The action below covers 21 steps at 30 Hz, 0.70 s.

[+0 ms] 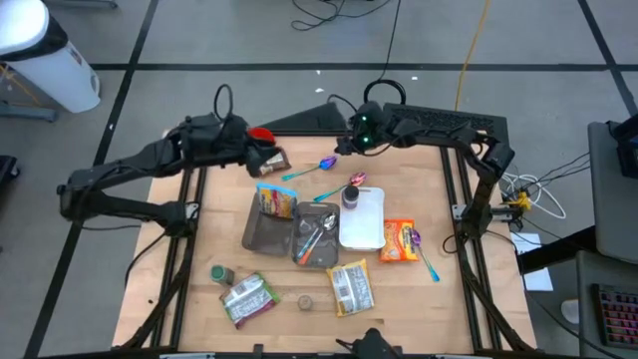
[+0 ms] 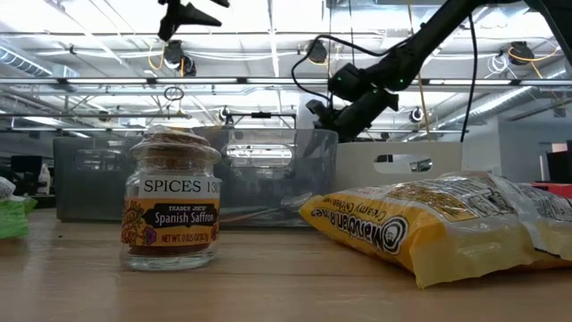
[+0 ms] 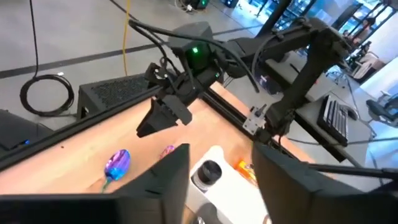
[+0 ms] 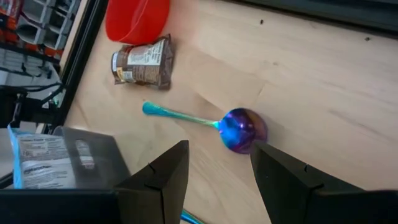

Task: Pick & Place Food Item
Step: Put the blue spoon into the right gray bin

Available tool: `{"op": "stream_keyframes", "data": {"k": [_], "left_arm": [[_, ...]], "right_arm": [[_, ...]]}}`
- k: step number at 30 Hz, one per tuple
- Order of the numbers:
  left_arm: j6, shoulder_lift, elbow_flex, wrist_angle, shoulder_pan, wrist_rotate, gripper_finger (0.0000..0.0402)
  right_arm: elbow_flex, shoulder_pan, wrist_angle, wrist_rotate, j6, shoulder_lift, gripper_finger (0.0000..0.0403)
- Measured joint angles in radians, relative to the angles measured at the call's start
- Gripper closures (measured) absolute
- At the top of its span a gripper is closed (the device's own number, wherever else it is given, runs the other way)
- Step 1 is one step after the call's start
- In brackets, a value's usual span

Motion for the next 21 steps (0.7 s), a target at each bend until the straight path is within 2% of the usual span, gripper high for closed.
{"op": "stream_keyframes", "data": {"k": [4,8,21], "left_arm": [[0.016,0.019,0.000,0.074,0.042,0.021,0.0159],[0.038,0.024,0.000,0.121,0.066,0.022,0.0134],[0.035,0.023,0.000,0.123,0.085,0.044,0.0127]], "right_arm": [[0.000,0.001,-0.004,-0.008,-0.027,0.012,0.0239],[0.000,0.004,-0.012,-0.012,-0.003,0.056,0.0239],[0.000,0.011,0.093,-0.036,0.097,0.168,0.0239]]}}
